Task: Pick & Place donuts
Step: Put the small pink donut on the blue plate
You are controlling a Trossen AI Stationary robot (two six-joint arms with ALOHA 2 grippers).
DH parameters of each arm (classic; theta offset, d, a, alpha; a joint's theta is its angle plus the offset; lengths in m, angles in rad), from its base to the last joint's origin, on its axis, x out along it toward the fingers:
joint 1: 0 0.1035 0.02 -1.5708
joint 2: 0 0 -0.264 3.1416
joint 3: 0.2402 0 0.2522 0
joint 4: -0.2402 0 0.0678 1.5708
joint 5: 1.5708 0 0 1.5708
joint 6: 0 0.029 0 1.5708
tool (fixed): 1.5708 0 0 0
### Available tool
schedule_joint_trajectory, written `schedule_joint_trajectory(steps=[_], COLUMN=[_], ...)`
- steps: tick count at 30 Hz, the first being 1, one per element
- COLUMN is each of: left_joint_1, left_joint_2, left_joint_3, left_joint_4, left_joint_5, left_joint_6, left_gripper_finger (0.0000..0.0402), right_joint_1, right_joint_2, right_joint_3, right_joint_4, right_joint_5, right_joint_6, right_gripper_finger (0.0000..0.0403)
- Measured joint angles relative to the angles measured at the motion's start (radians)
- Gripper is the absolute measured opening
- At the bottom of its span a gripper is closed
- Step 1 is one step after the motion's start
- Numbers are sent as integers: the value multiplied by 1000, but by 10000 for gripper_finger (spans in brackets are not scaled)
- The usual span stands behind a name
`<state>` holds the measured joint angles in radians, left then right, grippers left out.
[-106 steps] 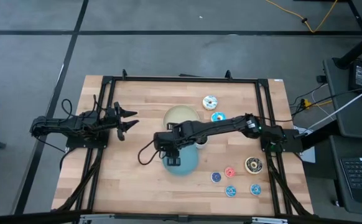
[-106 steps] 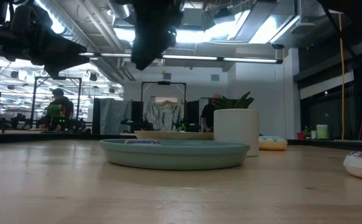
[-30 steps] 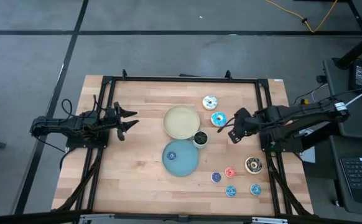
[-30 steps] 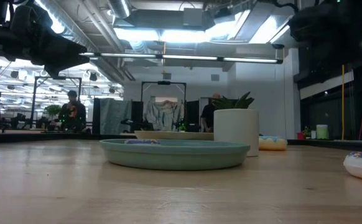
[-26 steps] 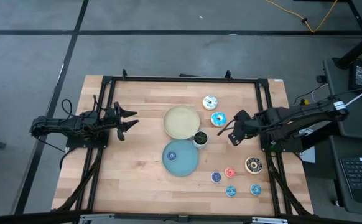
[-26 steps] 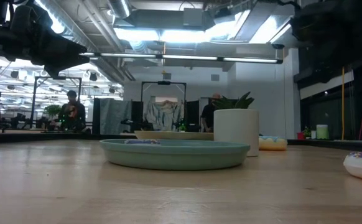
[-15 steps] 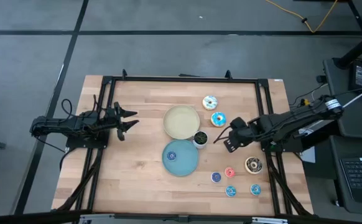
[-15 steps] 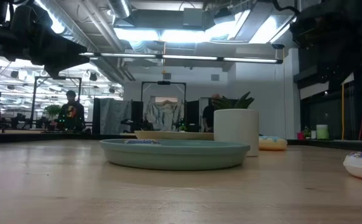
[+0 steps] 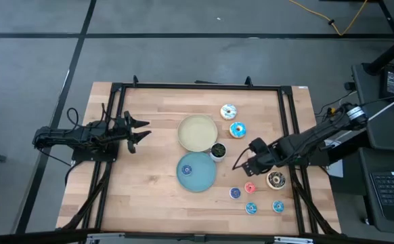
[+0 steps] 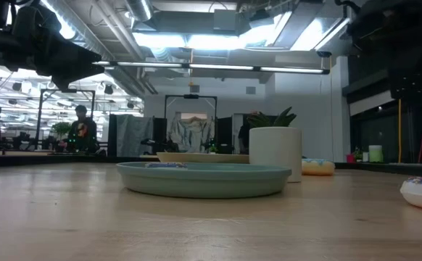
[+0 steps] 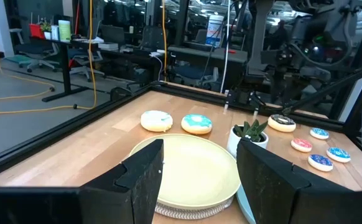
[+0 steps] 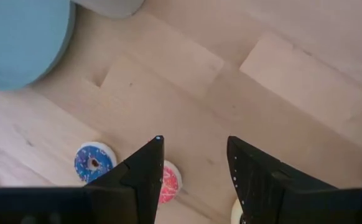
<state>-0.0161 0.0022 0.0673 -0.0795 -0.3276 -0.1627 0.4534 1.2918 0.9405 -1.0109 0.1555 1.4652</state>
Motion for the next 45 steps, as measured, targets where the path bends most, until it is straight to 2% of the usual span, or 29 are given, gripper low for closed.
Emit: schedule_joint_trajectory(steps=[19, 26, 45], left_joint_1=[0, 0, 0], left_joint_2=[0, 0, 0], left_joint_3=[0, 0, 0], left_joint_4=[0, 0, 0], left_joint_5=[0, 0, 0], left_joint_6=[0, 0, 0], left_gripper_finger=[196, 196, 196], right_joint_1=[155, 209, 262], right_joint_2=[80, 131, 286], right_joint_3=[0, 0, 1], right_joint_4=[22, 82, 187], right_joint_5=[-8, -21, -54], right_joint_6=[177, 211, 233], right_gripper_finger=[177, 177, 177])
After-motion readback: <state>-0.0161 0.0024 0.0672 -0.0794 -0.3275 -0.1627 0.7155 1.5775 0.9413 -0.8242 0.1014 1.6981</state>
